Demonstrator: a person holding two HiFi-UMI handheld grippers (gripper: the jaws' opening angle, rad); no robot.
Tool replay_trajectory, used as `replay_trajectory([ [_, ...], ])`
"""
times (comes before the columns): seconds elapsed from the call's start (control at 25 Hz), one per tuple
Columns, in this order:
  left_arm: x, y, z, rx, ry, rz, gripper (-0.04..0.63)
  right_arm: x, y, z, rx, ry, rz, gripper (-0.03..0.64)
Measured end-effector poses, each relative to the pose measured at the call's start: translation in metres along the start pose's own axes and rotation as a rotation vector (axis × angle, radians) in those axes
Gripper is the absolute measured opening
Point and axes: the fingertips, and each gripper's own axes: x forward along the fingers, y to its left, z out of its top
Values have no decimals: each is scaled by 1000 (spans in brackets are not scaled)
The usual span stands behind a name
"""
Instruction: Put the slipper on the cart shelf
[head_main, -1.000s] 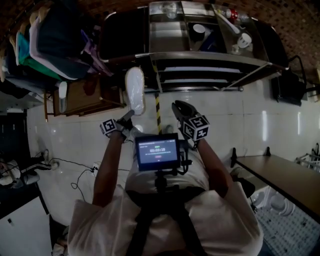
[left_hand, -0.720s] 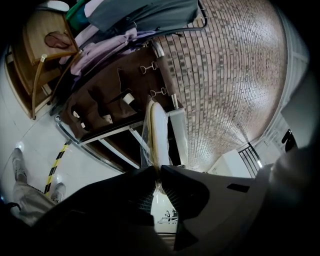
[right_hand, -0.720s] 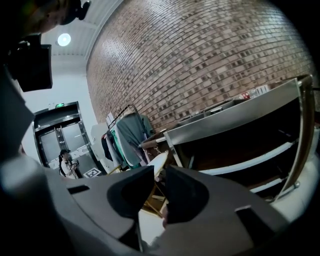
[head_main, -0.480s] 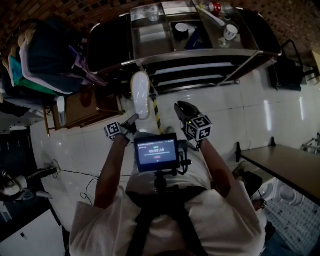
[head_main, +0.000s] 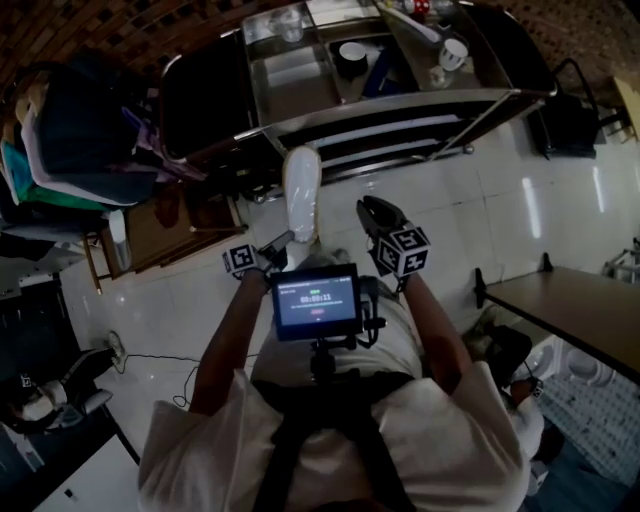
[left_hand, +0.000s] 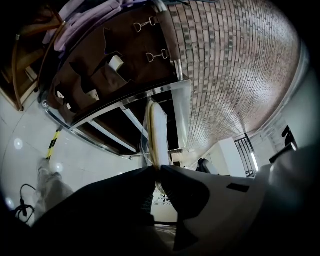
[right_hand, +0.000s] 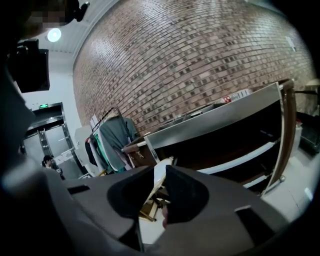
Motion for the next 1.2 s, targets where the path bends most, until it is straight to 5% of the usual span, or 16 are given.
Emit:
replay_trajectory([
  [0.2, 11, 11, 17, 1, 55, 66, 40, 9, 2, 9, 14, -5, -43, 81],
  [0.52, 43, 17, 25, -14, 126, 17, 40, 20, -2, 24, 26, -49, -124, 81],
  [0.68, 60, 37, 26, -97, 116, -8, 40, 20, -8, 22, 44, -58, -149, 81],
  [0.8, 66, 31, 32, -30, 134, 17, 40, 21, -13, 24, 45, -58, -153, 81],
  [1.2, 93, 33, 53, -73, 25, 45, 39, 41, -50, 42, -18, 19, -86, 81],
])
